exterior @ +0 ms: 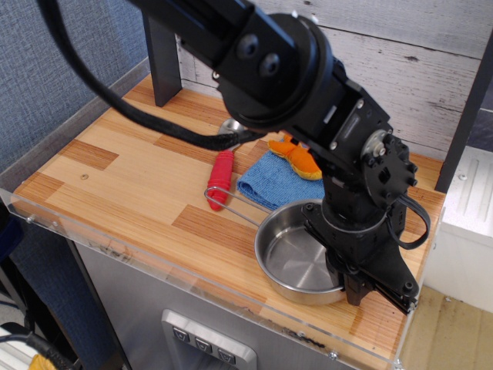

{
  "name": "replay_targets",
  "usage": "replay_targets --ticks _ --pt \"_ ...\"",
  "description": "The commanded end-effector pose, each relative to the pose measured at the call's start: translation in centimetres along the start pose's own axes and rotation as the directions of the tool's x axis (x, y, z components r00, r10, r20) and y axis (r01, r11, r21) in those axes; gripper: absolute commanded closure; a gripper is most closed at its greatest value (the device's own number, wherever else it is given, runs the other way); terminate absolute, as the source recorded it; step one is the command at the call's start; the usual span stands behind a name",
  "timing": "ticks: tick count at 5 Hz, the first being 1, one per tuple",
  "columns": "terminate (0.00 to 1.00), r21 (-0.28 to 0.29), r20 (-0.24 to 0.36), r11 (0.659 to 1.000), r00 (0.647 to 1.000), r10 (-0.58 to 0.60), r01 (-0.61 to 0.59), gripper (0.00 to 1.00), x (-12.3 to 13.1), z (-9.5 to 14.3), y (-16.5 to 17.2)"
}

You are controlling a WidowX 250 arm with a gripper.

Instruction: Move the pot to the bottom of the cloth.

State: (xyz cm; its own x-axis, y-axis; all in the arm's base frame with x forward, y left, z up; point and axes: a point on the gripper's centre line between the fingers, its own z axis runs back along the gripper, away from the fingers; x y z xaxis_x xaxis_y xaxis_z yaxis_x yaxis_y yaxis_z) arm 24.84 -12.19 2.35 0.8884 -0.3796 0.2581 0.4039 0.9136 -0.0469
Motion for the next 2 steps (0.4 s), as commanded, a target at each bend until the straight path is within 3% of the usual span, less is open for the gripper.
replay_targets --ticks 1,2 --pt "0.00 0.017 -0.016 0.999 0.999 0.032 -0.031 0.00 -0.74 1.24 0.71" --pt "0.00 0.012 -0.017 0.999 0.999 0.037 -0.036 0.00 -0.79 1.65 1.08"
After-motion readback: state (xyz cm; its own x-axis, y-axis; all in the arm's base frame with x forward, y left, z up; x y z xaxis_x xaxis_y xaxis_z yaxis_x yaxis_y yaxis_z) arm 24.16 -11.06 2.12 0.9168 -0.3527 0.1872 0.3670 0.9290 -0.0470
